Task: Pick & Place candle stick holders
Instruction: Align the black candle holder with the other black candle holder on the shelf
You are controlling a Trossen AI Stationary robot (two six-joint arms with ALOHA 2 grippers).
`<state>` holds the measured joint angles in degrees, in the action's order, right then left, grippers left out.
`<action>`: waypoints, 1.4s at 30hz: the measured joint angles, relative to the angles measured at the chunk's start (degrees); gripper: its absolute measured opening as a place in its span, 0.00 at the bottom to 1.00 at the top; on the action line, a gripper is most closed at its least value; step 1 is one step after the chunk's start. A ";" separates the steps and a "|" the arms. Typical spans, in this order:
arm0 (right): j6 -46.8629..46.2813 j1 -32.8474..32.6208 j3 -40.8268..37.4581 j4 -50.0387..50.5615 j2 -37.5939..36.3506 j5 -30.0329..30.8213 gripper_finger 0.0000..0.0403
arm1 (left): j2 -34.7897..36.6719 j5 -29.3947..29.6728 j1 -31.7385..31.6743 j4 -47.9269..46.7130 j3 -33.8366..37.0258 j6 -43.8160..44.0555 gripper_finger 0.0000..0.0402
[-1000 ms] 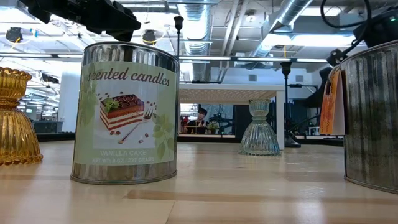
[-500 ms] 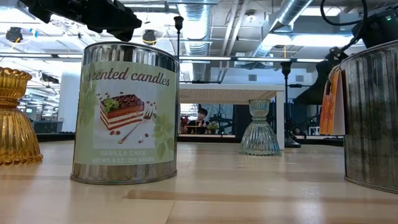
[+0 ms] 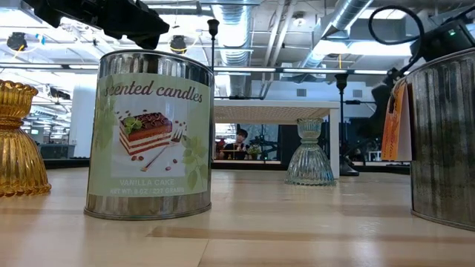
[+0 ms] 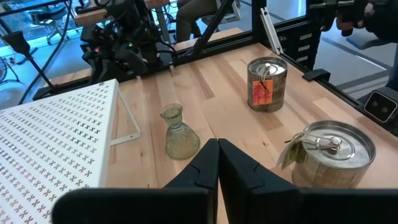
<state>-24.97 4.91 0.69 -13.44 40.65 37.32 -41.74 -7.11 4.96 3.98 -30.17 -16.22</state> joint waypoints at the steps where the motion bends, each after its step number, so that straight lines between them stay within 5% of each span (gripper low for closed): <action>1: 0.02 0.05 0.00 -0.30 0.92 0.00 0.31 | 0.00 0.00 0.00 -0.01 0.00 -0.01 0.02; 9: -3.39 0.52 0.00 -5.61 7.87 0.00 0.32 | 0.00 0.00 -0.01 0.16 0.00 0.29 0.02; 18: 8.52 0.55 0.00 -16.50 13.65 0.14 0.32 | 0.00 0.00 -0.01 0.88 -0.04 -5.73 0.02; 32: 9.05 6.97 0.00 -21.61 19.46 0.29 0.32 | 0.00 0.00 0.01 1.67 -0.04 -7.53 0.02; 42: 11.43 7.71 0.00 -27.10 21.71 -5.94 0.32 | 0.00 0.00 0.00 2.46 -0.04 -7.53 0.02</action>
<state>-13.54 12.61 0.69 -40.53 62.37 31.37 -41.74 -7.11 4.97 6.45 -30.22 -23.75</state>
